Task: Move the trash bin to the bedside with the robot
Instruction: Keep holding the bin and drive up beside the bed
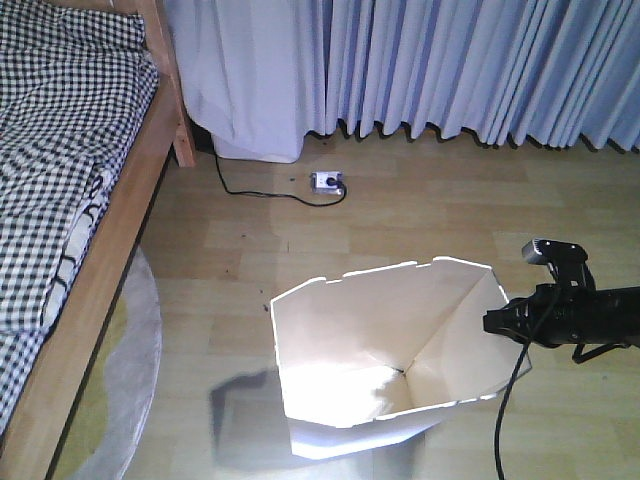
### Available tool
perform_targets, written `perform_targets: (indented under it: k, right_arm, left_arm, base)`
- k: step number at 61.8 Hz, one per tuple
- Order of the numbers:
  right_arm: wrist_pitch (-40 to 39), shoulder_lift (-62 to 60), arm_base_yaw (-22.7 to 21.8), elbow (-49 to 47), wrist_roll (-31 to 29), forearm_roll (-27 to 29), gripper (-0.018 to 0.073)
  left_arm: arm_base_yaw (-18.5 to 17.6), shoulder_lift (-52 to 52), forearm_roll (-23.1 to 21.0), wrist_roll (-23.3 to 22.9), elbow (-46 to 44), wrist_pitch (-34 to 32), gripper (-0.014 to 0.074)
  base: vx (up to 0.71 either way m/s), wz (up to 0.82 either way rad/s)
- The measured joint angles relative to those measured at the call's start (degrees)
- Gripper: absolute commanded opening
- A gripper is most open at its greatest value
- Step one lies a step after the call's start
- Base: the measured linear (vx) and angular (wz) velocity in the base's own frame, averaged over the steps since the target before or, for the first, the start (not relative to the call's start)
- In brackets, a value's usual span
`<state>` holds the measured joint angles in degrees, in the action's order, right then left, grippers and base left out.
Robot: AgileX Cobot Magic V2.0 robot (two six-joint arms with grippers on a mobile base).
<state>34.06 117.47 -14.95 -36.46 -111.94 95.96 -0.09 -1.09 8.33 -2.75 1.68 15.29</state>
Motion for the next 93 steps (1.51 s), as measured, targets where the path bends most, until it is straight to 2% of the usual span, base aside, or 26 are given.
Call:
perform_targets:
  k: [93]
  right_arm:
    - [0.0, 0.0, 0.0, 0.0, 0.0, 0.0, -0.0006]
  left_arm:
    - [0.0, 0.0, 0.0, 0.0, 0.0, 0.0, -0.0006]
  base:
    - [0.31, 0.00]
